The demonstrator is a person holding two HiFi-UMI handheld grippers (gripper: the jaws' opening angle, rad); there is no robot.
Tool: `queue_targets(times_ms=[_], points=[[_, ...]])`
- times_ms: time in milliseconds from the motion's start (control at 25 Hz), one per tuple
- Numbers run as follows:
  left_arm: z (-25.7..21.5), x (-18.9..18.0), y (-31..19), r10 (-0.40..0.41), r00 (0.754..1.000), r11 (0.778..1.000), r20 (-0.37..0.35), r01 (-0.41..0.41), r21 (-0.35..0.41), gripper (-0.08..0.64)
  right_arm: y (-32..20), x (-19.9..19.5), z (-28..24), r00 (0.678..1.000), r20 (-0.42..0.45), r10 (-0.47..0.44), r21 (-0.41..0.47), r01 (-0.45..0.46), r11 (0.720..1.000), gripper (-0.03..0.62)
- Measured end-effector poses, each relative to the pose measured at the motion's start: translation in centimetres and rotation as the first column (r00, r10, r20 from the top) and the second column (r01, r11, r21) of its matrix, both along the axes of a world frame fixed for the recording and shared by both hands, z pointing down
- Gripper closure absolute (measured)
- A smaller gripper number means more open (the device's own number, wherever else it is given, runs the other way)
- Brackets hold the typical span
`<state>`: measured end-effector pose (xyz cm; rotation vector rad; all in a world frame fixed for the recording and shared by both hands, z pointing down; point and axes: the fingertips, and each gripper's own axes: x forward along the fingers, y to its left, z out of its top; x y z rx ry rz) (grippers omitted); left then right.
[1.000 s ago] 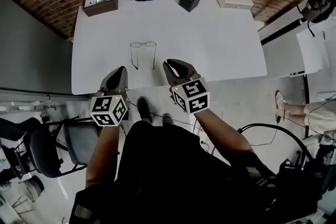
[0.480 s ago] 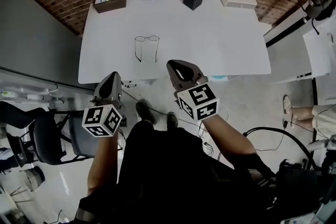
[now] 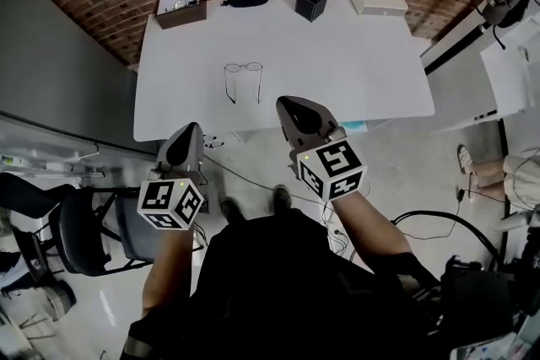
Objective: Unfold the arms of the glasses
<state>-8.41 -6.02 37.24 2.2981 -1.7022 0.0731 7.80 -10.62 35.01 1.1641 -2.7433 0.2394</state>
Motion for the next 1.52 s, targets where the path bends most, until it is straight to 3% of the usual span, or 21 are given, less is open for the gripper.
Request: queue_targets(times_ms=[360, 760, 1240, 1520], points=[[-1.9, -3.8, 2.0, 0.036, 0.999, 0.998, -0.020, -0.035, 0.051, 0.549, 2.1, -3.6, -1.1, 0.999, -0.011, 0.048, 0.020, -0.048, 0.999, 0.583], [-3.9, -5.3, 1.6, 0.061, 0.998, 0.994, -0.035, -0.057, 0.096, 0.549, 1.5, -3.3, -2.9, 0.992, -0.014, 0.123, 0.053, -0.122, 0.991, 0.584], [-4.4, -6.7, 0.5, 0.029, 0.998, 0.995, -0.060, -0.023, 0.092, 0.549, 0.8, -3.5, -3.5, 0.992, 0.003, 0.123, 0.061, -0.123, 0.991, 0.584], [-5.2, -6.7, 0.5, 0.025, 0.998, 0.992, -0.058, -0.017, 0.127, 0.549, 0.8, -3.7, -3.9, 0.992, 0.005, 0.125, 0.065, -0.125, 0.990, 0.584]])
